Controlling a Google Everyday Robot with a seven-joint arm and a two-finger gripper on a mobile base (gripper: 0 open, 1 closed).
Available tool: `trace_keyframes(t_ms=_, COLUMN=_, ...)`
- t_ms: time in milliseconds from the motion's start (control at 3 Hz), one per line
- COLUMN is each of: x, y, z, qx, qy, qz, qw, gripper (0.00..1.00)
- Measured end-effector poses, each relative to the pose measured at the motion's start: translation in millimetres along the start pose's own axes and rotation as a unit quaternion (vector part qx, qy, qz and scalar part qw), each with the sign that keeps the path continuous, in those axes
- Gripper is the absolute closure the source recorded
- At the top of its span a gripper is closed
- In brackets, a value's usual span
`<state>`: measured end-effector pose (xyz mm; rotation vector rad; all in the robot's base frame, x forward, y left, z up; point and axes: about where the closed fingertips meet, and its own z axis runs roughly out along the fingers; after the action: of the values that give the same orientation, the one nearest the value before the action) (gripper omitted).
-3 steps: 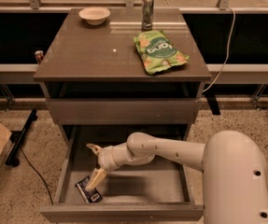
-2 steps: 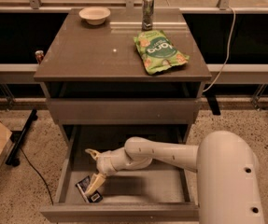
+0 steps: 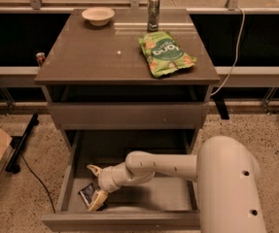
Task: Pick rxbar blueberry from middle drawer and place on counter
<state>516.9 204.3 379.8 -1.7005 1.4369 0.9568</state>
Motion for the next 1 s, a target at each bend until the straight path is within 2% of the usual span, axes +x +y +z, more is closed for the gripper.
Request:
trace_keyframes(t_ms=333, x=14, y=15, z=9, qx=-0.003, qy=0.009, qz=0.011, qw=0.9999, gripper=0.0)
trace_keyframes(t_ms=667, x=22, y=26, z=14, qx=-0.009, qy=0.009, qz=0.025, qw=0.9996, gripper=0.16)
trace_keyframes(t_ms=1000, x=27, y=31, z=15, qx=-0.01, qy=0.005, qz=0.039, qw=0.9992, gripper=0.39)
